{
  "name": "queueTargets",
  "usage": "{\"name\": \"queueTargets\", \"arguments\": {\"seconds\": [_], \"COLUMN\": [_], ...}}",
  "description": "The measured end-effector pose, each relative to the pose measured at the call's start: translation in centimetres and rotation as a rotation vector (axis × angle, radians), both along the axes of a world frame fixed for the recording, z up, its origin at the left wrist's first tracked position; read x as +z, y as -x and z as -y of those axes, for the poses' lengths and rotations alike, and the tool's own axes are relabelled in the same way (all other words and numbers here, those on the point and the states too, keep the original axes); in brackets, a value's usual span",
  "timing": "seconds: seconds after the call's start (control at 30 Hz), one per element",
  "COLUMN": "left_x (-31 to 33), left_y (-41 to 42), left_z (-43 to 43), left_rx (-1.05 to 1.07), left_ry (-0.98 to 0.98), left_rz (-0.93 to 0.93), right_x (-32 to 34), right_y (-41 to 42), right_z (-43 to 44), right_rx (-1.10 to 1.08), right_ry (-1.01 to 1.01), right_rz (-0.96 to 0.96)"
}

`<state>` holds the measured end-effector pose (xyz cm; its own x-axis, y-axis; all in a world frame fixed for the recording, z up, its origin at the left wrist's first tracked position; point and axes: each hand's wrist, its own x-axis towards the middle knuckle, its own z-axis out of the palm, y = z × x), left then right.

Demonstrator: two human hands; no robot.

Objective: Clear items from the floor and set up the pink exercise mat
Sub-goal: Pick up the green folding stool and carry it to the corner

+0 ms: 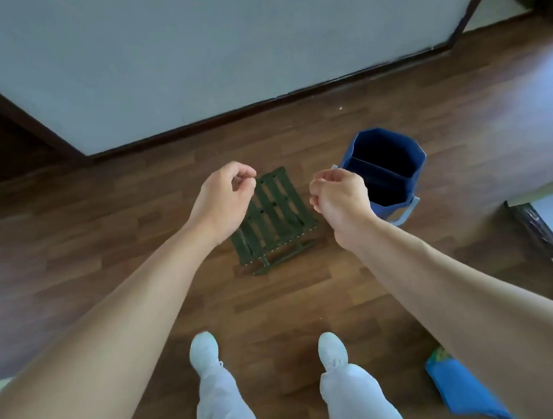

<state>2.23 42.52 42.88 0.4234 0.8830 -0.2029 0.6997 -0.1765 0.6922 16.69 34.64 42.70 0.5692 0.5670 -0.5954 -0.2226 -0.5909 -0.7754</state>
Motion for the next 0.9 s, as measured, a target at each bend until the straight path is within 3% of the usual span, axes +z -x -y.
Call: {"name": "queueTargets", "arguments": {"seconds": [0.3, 0.53, 0.73, 0.9], "left_x": [-9.0, -15.2, -26.5, -37.6], "left_y": [3.7, 3.0, 1.9, 1.4], "left_z": [-13.1, -18.1, -19.7, -22.5], "left_rx": [-0.272, -0.455, -0.539, -0.580], "left_ry": [0.083, 0.022, 0.003, -0.004], "left_rz": [-0.166, -0.254, -0.315, -0.485], "right_x": [-9.3, -16.5, -26.5, -37.4], "right_y": [6.5, 9.3, 9.0, 9.2], "right_z": [-8.4, -12.2, -13.0, -13.8], "right_rx": [-0.247, -0.405, -0.472, -0.549], "right_ry": [0.088, 0.074, 0.121, 0.304], "right_rz": [-0.056, -0.113, -0.107, -0.051]}}
